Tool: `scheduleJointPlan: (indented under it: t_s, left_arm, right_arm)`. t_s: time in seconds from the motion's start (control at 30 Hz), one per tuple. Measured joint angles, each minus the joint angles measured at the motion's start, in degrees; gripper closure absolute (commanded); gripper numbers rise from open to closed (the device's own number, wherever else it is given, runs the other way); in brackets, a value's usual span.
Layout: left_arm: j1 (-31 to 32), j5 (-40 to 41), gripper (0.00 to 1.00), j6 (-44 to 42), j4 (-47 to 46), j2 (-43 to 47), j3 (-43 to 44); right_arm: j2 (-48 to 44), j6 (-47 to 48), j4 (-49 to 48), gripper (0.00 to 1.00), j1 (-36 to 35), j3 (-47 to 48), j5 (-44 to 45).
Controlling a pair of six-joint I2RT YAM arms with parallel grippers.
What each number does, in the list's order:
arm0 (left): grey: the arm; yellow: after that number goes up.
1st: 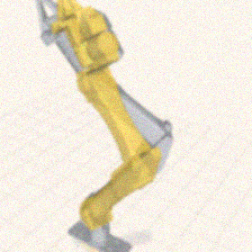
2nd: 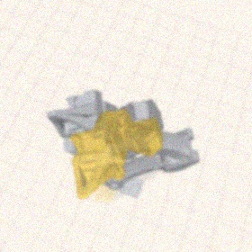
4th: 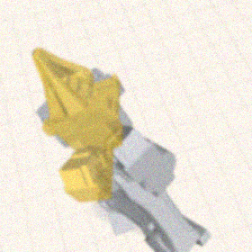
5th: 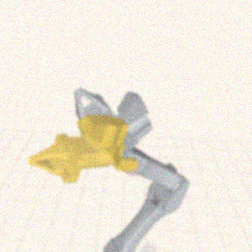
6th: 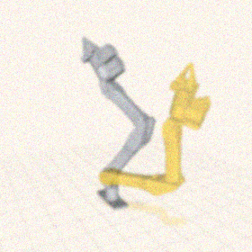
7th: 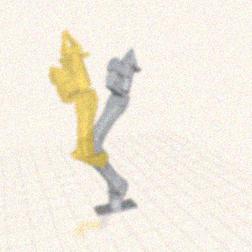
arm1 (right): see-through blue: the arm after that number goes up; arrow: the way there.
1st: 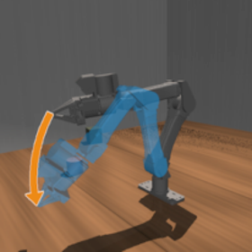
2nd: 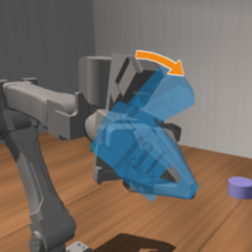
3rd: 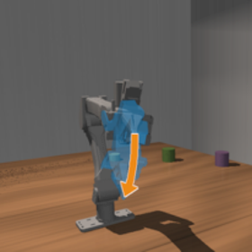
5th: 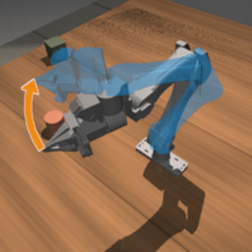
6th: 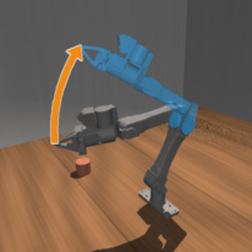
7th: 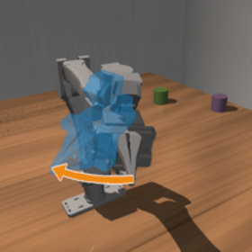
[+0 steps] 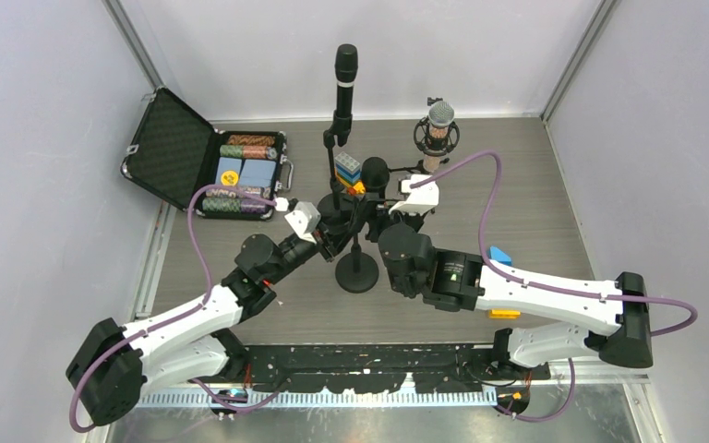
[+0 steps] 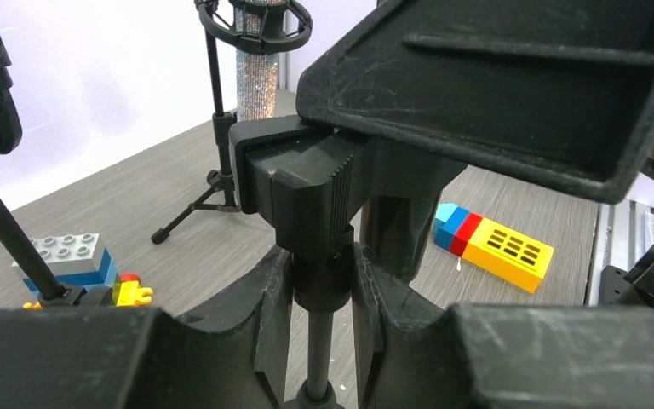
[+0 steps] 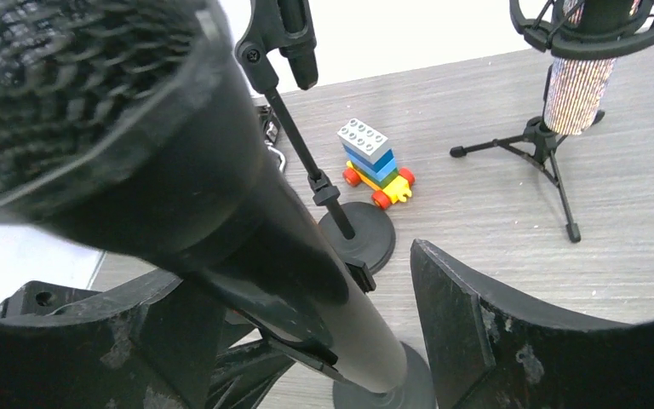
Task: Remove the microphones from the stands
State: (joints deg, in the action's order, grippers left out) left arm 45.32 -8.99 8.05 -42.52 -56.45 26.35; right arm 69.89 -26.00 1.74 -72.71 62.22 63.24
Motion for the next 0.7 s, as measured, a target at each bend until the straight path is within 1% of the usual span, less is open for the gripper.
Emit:
scheduleJointPlan:
  t_s: [0.3,0.47,0.7]
  left_arm:
    - [0.04,-0.61,1.00,-0.17,-4.02,-0.96,-1.57]
    - [0.07,-1.16,1.00,-1.18,-7.15,-0.87,-3.34]
    - [0.04,-2.05,1.00,-2.10,-8.11,-0.98,-3.82]
  right_arm:
    - [0.07,-9.29,4.81,0.22,-0.44,0.39,1.53]
    - [-0.17,-11.23,5.09,0.23,-0.74,-0.09,0.79]
    - [0.28,-13.05,5.25,0.24,-1.27,-0.07,1.11]
